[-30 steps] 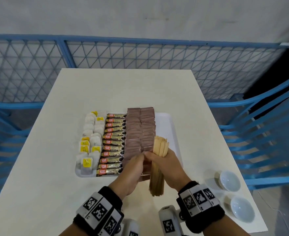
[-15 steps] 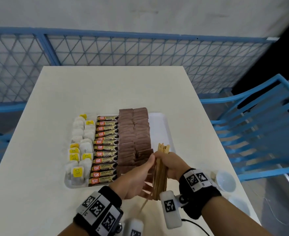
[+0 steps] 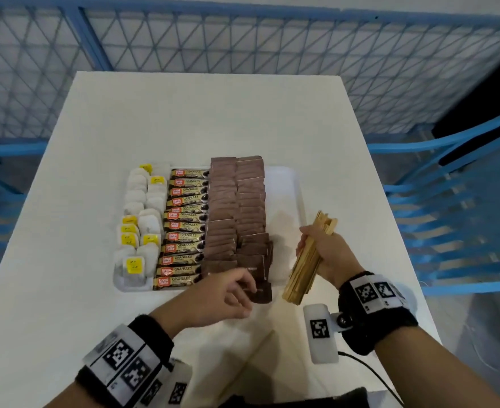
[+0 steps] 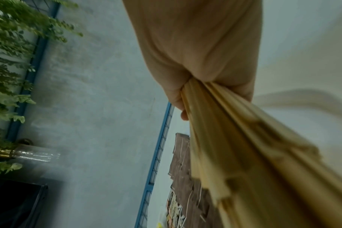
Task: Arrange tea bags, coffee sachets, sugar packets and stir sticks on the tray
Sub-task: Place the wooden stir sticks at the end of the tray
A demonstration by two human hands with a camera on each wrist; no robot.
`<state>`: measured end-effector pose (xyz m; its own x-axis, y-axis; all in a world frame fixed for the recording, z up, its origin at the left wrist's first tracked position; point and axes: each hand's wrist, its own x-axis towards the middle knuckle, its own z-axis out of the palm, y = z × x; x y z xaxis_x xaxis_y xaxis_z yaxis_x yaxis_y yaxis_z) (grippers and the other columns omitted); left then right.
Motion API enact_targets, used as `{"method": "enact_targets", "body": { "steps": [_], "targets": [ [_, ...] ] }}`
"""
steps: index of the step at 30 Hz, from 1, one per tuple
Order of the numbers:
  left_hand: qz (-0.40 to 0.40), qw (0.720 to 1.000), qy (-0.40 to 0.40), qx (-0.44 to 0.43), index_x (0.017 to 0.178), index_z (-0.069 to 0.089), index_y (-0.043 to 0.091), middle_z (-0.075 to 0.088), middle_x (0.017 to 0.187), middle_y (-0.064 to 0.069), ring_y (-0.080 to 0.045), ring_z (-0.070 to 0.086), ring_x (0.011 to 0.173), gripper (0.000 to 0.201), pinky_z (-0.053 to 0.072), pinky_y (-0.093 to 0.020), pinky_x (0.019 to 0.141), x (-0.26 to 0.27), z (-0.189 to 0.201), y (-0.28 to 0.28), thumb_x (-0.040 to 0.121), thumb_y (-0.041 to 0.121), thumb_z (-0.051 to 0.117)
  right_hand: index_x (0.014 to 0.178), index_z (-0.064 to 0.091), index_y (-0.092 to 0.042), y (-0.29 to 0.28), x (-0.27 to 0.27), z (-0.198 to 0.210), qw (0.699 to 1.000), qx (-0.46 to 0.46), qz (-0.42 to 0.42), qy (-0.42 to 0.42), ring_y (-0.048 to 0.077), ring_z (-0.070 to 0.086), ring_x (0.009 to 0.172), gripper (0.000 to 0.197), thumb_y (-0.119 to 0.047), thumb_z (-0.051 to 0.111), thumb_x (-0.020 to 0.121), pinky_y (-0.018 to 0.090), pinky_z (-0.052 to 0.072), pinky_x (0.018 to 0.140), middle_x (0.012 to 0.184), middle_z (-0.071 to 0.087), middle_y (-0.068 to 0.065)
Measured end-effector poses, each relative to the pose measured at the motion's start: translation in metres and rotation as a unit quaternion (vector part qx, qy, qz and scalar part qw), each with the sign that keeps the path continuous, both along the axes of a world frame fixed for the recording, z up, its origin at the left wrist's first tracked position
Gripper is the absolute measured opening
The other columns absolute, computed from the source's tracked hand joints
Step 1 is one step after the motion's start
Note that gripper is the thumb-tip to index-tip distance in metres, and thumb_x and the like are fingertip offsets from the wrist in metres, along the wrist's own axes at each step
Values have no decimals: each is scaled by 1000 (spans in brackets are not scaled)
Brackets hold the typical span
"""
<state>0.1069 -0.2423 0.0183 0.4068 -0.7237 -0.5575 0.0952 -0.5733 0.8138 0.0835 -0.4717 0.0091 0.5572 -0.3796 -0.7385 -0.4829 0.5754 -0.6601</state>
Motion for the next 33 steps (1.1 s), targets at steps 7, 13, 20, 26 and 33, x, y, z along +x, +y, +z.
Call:
{"method": "enact_targets", "body": {
  "steps": [7, 13, 20, 26, 33],
  "targets": [
    [-102, 976, -191, 6, 85, 61, 16, 65, 90, 0, -7, 57, 74, 5, 45, -16, 67, -22, -3, -13, 83, 12, 63, 72, 52, -10, -10, -26, -2, 999, 6, -40, -24, 18, 52, 54, 17, -8, 60, 86, 31, 48, 56, 60, 51, 4],
    [-271, 917, -264, 128, 94, 57, 8, 59, 103, -9, -22, 54, 93, 33, 36, -27, 71, -53, -18, -32, 80, 36, 69, 72, 51, -10, -4, -41, -4, 998, 11, -49, -46, 16, 52, 52, 18, -7, 58, 88, 29, 48, 55, 58, 50, 2],
    [-300, 901, -241, 200, 103, 60, -2, 61, 111, -20, -34, 58, 103, 17, 42, -35, 83, -68, -28, -29, 89, 4, 53, 74, 52, -8, 5, -48, -8, 999, 8, -33, -43, 15, 52, 51, 15, -6, 57, 88, 28, 49, 52, 59, 51, 3],
    [-255, 924, -222, 178, 100, 61, -2, 61, 107, -19, -32, 59, 99, 19, 39, -28, 70, -62, -24, -21, 85, 8, 53, 79, 54, -7, 12, -54, -7, 999, 14, 13, -46, 15, 53, 53, 9, -6, 58, 88, 30, 48, 56, 62, 51, 4],
    [159, 986, 4, -39, 83, 66, 11, 69, 70, -1, -11, 64, 65, 3, 51, -20, 63, -4, 9, -13, 82, 9, 68, 79, 54, -8, 25, -51, 6, 992, 51, 86, -75, 16, 54, 58, 11, -9, 58, 89, 32, 51, 62, 65, 52, 5]
  ]
}}
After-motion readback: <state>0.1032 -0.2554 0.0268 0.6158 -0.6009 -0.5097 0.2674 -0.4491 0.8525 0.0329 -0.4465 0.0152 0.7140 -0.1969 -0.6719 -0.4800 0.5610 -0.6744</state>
